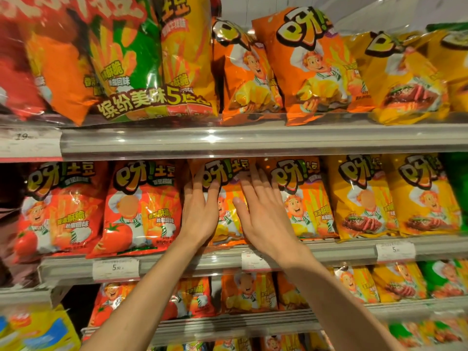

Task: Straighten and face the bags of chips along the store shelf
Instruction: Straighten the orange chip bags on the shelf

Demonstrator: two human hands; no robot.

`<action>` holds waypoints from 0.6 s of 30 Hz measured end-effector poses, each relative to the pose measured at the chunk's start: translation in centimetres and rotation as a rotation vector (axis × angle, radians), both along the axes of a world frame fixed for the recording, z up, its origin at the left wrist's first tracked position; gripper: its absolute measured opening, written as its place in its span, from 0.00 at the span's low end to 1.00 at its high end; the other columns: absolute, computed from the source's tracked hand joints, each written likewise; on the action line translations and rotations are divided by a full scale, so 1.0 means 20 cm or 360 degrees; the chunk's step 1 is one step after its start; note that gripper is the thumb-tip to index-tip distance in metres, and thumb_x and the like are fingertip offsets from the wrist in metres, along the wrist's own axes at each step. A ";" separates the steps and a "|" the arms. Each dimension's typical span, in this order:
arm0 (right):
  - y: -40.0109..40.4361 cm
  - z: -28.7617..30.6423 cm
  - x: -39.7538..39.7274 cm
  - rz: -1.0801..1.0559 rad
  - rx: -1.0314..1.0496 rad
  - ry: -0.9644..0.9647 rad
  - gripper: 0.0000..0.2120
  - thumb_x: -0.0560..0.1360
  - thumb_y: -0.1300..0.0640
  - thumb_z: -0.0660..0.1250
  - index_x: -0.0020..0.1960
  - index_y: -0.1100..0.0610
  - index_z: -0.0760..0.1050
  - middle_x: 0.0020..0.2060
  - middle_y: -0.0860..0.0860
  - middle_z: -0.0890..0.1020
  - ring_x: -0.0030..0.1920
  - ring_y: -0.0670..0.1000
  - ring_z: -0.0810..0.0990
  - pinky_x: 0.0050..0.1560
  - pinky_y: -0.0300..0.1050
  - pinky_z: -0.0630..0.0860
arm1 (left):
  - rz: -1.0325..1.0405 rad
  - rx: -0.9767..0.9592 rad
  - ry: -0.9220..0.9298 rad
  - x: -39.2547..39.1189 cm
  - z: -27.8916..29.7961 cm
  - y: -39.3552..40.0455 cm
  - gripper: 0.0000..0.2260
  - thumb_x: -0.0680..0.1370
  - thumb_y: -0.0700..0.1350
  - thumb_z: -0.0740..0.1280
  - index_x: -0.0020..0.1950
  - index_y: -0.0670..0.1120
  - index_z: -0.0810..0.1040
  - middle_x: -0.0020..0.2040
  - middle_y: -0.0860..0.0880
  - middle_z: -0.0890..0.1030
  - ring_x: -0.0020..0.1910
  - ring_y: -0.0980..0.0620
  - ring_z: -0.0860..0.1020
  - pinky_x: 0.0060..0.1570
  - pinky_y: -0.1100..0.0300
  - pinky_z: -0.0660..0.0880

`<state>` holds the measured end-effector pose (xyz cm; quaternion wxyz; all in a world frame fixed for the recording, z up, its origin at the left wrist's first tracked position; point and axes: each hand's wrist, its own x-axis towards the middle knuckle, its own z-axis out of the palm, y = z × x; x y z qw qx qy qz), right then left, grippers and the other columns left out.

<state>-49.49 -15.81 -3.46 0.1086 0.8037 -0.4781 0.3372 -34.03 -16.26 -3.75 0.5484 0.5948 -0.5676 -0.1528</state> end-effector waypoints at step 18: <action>0.00 -0.03 -0.05 0.0009 0.0084 -0.0148 0.25 0.84 0.42 0.49 0.76 0.51 0.64 0.77 0.50 0.62 0.78 0.49 0.56 0.78 0.56 0.44 | -0.0187 0.0118 -0.0158 0.08 0.02 0.04 0.27 0.83 0.60 0.56 0.81 0.61 0.52 0.79 0.49 0.62 0.78 0.49 0.60 0.71 0.56 0.60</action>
